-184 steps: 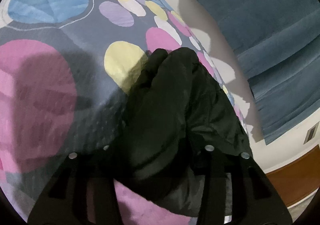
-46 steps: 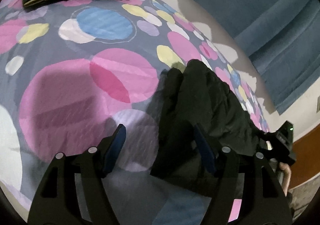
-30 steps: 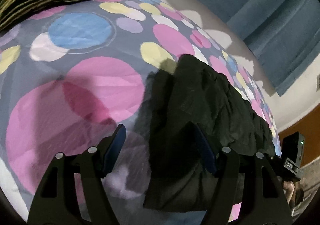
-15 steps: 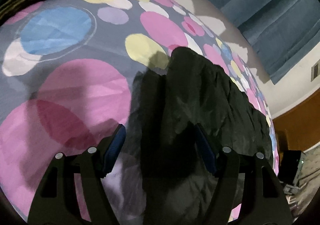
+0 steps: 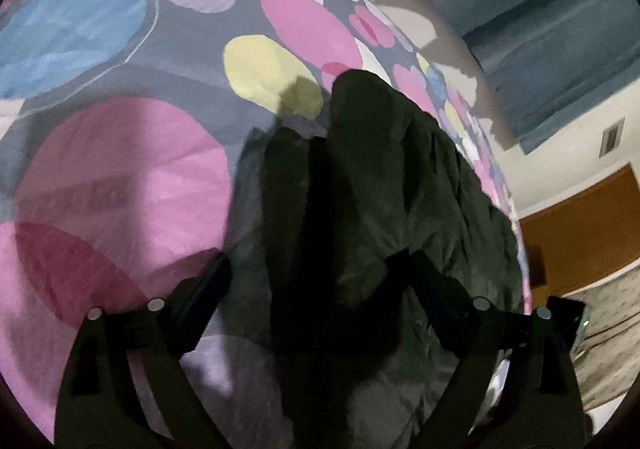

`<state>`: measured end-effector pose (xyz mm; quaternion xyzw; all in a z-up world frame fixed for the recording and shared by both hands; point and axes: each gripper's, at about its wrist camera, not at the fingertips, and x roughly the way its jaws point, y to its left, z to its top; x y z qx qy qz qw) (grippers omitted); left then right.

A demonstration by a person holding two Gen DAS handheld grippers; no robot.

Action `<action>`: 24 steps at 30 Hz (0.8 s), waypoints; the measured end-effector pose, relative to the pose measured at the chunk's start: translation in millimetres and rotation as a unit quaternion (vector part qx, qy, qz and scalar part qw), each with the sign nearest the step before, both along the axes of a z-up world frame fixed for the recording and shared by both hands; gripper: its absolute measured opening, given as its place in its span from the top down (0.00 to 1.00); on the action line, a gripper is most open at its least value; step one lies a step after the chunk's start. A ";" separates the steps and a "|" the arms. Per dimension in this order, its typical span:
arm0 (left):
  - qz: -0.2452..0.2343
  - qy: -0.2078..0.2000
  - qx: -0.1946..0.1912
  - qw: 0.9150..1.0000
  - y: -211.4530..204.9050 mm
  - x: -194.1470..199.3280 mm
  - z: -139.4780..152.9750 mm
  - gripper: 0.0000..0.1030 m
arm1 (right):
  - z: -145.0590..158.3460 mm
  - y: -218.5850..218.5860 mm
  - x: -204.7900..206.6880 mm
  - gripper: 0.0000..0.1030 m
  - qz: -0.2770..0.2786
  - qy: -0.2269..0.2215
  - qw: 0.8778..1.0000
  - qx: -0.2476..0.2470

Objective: Fold large clothes

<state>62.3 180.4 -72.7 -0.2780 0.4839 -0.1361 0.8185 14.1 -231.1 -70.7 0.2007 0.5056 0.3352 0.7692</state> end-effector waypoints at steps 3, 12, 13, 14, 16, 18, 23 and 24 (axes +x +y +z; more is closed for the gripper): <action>-0.023 -0.003 0.007 1.000 -9.2 2.1 1.2 0.25 | -0.5 -1.5 -2.5 0.31 0.000 -0.001 1.000 0.002; -0.041 -0.004 0.006 0.999 -23.3 8.3 26.0 0.78 | -2.5 5.5 0.0 0.31 0.001 -0.005 1.000 -0.006; -0.041 -0.008 0.008 0.999 -25.2 8.1 31.9 0.79 | -3.2 5.8 0.0 0.31 0.001 -0.006 1.000 -0.007; -0.040 -0.014 0.014 0.999 -28.2 7.2 39.5 0.79 | -3.9 6.1 0.4 0.31 0.001 -0.007 1.000 -0.008; -0.042 -0.023 0.027 0.999 -34.2 5.6 51.6 0.80 | -4.9 5.9 1.3 0.31 0.002 -0.007 1.000 -0.008; -0.047 -0.035 0.039 0.997 -43.8 4.9 66.3 0.81 | -4.7 5.9 2.0 0.31 0.002 -0.007 1.000 -0.007; -0.068 -0.054 0.064 0.994 -70.3 5.3 105.1 0.82 | -5.3 5.6 5.3 0.31 0.008 -0.004 1.000 -0.005; -0.073 -0.057 0.070 0.993 -77.9 6.0 112.6 0.83 | -5.4 5.5 6.0 0.31 0.010 -0.003 1.000 -0.003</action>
